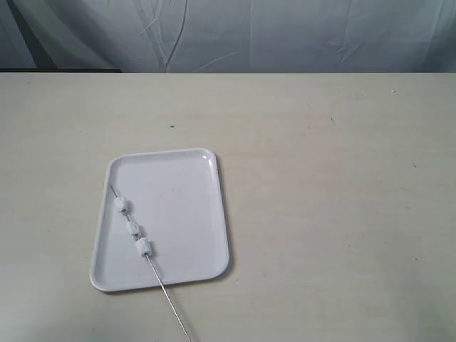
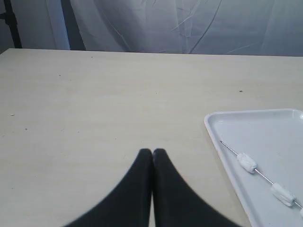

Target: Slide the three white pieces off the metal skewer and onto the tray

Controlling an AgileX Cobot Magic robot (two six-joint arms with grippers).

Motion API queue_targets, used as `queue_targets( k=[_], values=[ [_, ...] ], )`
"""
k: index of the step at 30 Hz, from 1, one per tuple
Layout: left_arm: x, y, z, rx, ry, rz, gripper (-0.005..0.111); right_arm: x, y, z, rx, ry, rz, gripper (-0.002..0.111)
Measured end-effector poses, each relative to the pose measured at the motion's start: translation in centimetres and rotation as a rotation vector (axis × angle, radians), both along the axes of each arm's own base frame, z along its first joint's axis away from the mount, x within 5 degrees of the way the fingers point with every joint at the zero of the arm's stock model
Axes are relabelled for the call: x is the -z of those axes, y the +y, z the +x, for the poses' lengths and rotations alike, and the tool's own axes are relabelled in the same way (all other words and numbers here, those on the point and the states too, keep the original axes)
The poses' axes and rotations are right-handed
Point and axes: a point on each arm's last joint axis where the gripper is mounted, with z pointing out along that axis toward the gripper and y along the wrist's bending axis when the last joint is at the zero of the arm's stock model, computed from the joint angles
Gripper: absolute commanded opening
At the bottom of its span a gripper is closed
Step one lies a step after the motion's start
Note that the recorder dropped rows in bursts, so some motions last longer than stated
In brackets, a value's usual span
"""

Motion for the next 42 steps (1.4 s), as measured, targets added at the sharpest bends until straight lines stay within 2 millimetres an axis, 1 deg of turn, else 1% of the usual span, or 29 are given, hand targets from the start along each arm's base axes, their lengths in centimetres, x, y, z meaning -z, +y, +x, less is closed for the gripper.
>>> queue_targets(
  k=[14, 23, 38, 42],
  values=[
    [0.0, 0.0, 0.0, 0.0, 0.0, 0.0, 0.0, 0.0, 0.0, 0.0, 0.0, 0.0, 0.0, -0.001],
    [0.0, 0.1, 0.0, -0.003, 0.0, 0.035, 0.0, 0.0, 0.0, 0.0, 0.0, 0.0, 0.0, -0.001],
    [-0.1, 1.0, 0.0, -0.029, 0.0, 0.335, 0.0, 0.0, 0.0, 0.0, 0.0, 0.0, 0.0, -0.001],
    [-0.8, 0.9, 0.1, -0.02, -0.071, 0.36, 0.0, -0.3, 0.0, 0.1, 0.002, -0.033, 0.001, -0.001]
  ],
)
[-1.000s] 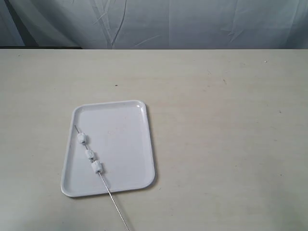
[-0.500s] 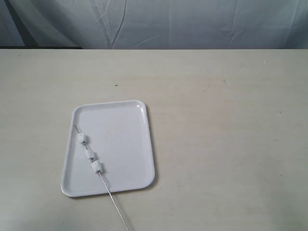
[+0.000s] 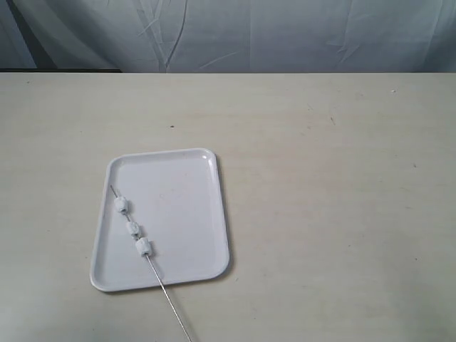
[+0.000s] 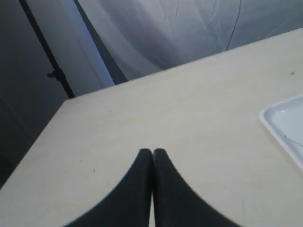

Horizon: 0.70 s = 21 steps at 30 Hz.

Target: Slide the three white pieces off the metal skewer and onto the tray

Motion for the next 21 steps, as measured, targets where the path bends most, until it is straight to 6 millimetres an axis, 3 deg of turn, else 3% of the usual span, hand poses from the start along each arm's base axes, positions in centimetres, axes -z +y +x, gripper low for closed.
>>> queue_targets(
  k=[10, 21],
  values=[
    [-4.1, -1.5, -0.2, 0.161, -0.452, 0.02, 0.0, -2.0, -0.1, 0.2, 0.013, -0.217, 0.004, -0.001],
    [-4.7, -1.7, -0.4, 0.186, -0.524, 0.023, 0.0, -2.4, -0.1, 0.2, 0.02, -0.264, 0.075, -0.001]
  ],
)
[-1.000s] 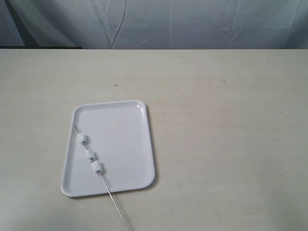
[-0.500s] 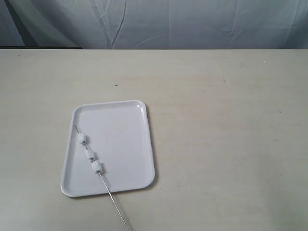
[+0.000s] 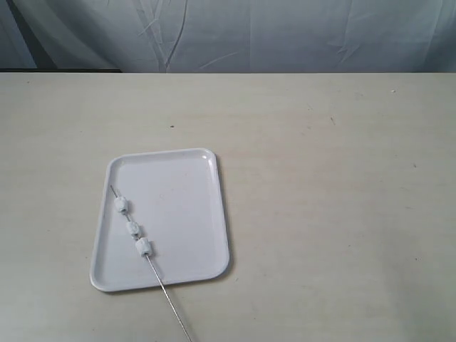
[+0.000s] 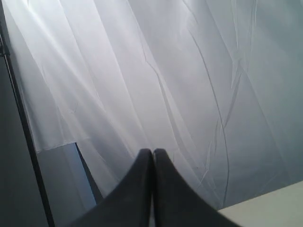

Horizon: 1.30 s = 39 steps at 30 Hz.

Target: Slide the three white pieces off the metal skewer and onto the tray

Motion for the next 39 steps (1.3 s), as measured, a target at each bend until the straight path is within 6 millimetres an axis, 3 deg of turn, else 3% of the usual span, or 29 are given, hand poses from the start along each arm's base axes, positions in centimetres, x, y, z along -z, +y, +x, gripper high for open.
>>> queue_targets(
  k=[3, 6, 10, 15, 17, 21, 24, 28, 31, 34, 39],
  values=[
    [-0.2, -0.1, -0.1, 0.008, -0.023, 0.001, 0.0, -0.5, -0.1, 0.0, 0.001, -0.055, 0.102, -0.001],
    [-1.0, -0.4, -0.5, 0.044, -0.122, 0.004, 0.0, -2.0, -0.5, -0.3, 0.031, -0.22, 0.174, -0.001],
    [-2.4, -0.9, -1.6, 0.112, -0.316, 0.011, 0.0, -3.6, -1.1, -1.0, 0.072, -0.416, 0.196, -0.001],
    [-2.7, -1.0, -1.8, 0.13, -0.356, 0.003, 0.0, -4.8, -1.6, -1.9, 0.11, -0.585, 0.213, -0.001],
    [-2.8, -1.0, -1.9, 0.142, -0.357, -0.014, 0.0, -4.8, -1.6, -1.9, 0.098, -0.592, 0.24, -0.001],
    [-3.1, -1.1, -2.2, 0.234, -0.38, -0.131, 0.0, -4.7, -1.2, -1.8, -0.031, -0.574, 0.474, -0.001],
    [-3.9, -1.2, -2.5, 0.261, -0.401, -0.163, 0.0, -5.2, -0.5, -1.7, -0.111, -0.535, 0.488, -0.001],
    [-6.5, -1.2, -3.2, 0.334, -0.416, -0.244, 0.0, -9.4, 0.7, -2.9, -0.19, -0.529, 0.303, -0.001],
    [-8.8, -1.7, -3.0, 0.373, -0.34, -0.225, 0.0, -13.0, 0.9, -3.4, -0.188, -0.509, 0.208, -0.001],
    [-10.8, -2.4, -1.8, 0.4, -0.176, -0.178, 0.0, -15.8, 0.8, -2.8, -0.179, -0.449, 0.226, -0.001],
    [-12.0, -2.9, 1.5, 0.413, 0.133, -0.171, 0.0, -17.5, 0.7, 0.4, -0.161, -0.27, 0.265, -0.001]
  ],
)
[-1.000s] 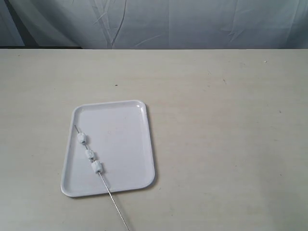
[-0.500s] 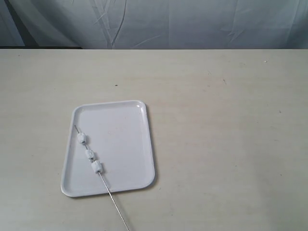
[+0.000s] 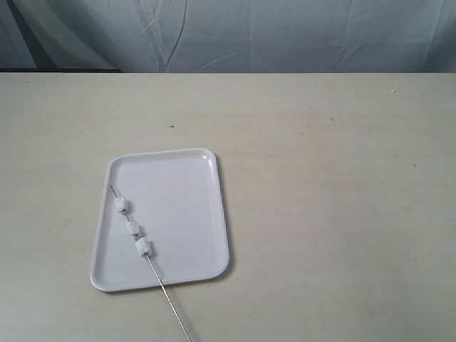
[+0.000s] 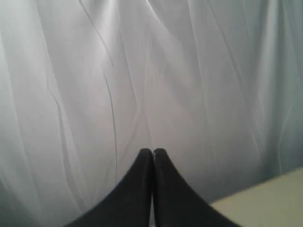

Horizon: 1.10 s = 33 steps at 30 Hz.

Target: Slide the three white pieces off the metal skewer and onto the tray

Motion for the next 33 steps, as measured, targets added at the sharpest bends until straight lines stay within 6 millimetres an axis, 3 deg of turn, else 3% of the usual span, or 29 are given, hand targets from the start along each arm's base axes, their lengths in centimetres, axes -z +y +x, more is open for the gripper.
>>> queue_targets(
  k=[3, 8, 12, 15, 21, 28, 33],
  values=[
    [1.0, -0.3, 2.8, 0.027, 0.207, 0.013, 0.0, 1.3, 0.5, 3.4, -0.022, 0.196, 0.002, -0.001],
    [4.3, -1.5, 7.5, 0.174, 0.561, -0.046, 0.0, 5.8, 3.4, 8.3, -0.12, 0.601, -0.068, -0.001],
    [7.6, -2.2, 10.5, 0.269, 0.804, -0.073, 0.0, 10.2, 7.4, 10.1, -0.288, 0.9, -0.307, -0.001],
    [9.8, -2.4, 12.1, 0.295, 0.93, -0.086, 0.0, 12.2, 10.2, 10.5, -0.432, 1.071, -0.439, -0.001],
    [12.8, -3.0, 13.6, 0.374, 1.107, -0.116, 0.0, 13.4, 14.5, 11.6, -0.618, 1.261, -0.492, -0.001],
    [13.4, -3.0, 13.8, 0.382, 1.138, -0.122, 0.0, 15.0, 17.3, 11.6, -0.766, 1.397, -0.504, -0.001],
    [14.6, -3.1, 12.9, 0.397, 1.177, -0.114, 0.003, 17.0, 19.1, 10.9, -0.847, 1.45, -0.6, 0.002]
  ],
)
